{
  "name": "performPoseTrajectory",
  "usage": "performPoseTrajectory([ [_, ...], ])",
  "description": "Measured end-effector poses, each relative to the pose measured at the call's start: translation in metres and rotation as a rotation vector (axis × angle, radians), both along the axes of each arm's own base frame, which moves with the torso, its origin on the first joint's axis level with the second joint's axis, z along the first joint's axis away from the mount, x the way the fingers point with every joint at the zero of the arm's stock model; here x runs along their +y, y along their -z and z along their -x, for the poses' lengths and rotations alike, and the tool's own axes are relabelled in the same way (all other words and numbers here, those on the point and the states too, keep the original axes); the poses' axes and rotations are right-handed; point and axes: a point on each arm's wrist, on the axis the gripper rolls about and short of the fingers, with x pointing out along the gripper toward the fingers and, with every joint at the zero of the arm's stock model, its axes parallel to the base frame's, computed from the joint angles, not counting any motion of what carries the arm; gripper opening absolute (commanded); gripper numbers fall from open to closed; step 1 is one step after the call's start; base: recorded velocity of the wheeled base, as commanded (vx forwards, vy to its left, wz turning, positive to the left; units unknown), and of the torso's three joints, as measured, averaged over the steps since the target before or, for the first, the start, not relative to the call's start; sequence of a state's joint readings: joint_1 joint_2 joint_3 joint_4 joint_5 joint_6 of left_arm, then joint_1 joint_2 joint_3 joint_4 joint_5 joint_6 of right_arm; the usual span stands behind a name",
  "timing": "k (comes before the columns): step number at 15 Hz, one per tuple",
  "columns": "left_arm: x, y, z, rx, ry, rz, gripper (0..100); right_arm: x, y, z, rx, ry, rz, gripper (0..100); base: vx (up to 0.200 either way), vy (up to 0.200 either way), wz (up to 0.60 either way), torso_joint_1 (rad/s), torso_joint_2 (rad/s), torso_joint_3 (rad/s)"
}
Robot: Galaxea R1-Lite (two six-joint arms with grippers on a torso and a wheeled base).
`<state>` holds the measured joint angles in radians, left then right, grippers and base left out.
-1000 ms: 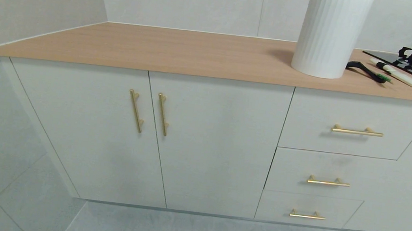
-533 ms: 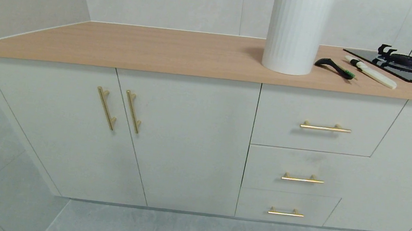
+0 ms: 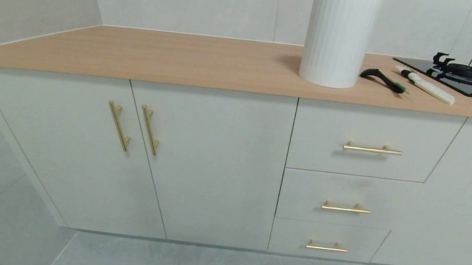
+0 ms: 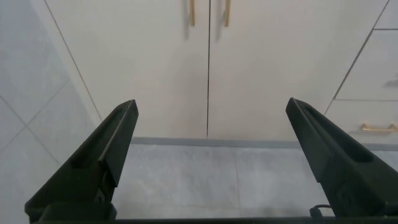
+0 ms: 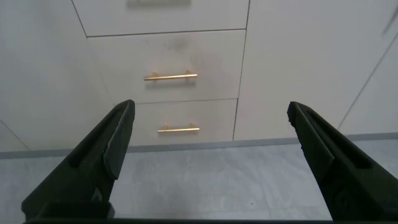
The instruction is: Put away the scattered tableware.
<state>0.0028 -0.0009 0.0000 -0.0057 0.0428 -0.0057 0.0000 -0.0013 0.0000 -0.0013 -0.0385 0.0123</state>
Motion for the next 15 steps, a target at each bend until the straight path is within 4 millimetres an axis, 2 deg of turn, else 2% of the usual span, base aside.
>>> performPoseTrajectory([
  [5, 0.0000, 0.0001, 0.0000, 0.001, 0.000, 0.000, 100, 0.0000, 0.0000, 0.0000, 0.000, 0.000, 0.000, 100, 0.200, 0.000, 0.00, 0.001, 0.00, 0.001],
  [11, 0.0000, 0.0000, 0.0000, 0.000, -0.001, -0.001, 100, 0.0000, 0.0000, 0.0000, 0.000, 0.000, 0.000, 100, 0.000, 0.000, 0.00, 0.000, 0.00, 0.000],
  [14, 0.0000, 0.0000, 0.0000, 0.000, 0.000, -0.002, 100, 0.0000, 0.0000, 0.0000, 0.000, 0.000, 0.000, 100, 0.000, -0.200, 0.00, -0.002, 0.01, 0.005],
  [15, 0.0000, -0.0002, 0.0001, -0.001, 0.000, -0.001, 100, 0.0000, 0.0000, 0.0000, 0.000, 0.000, 0.001, 100, 0.000, 0.000, 0.00, 0.000, 0.00, 0.000],
])
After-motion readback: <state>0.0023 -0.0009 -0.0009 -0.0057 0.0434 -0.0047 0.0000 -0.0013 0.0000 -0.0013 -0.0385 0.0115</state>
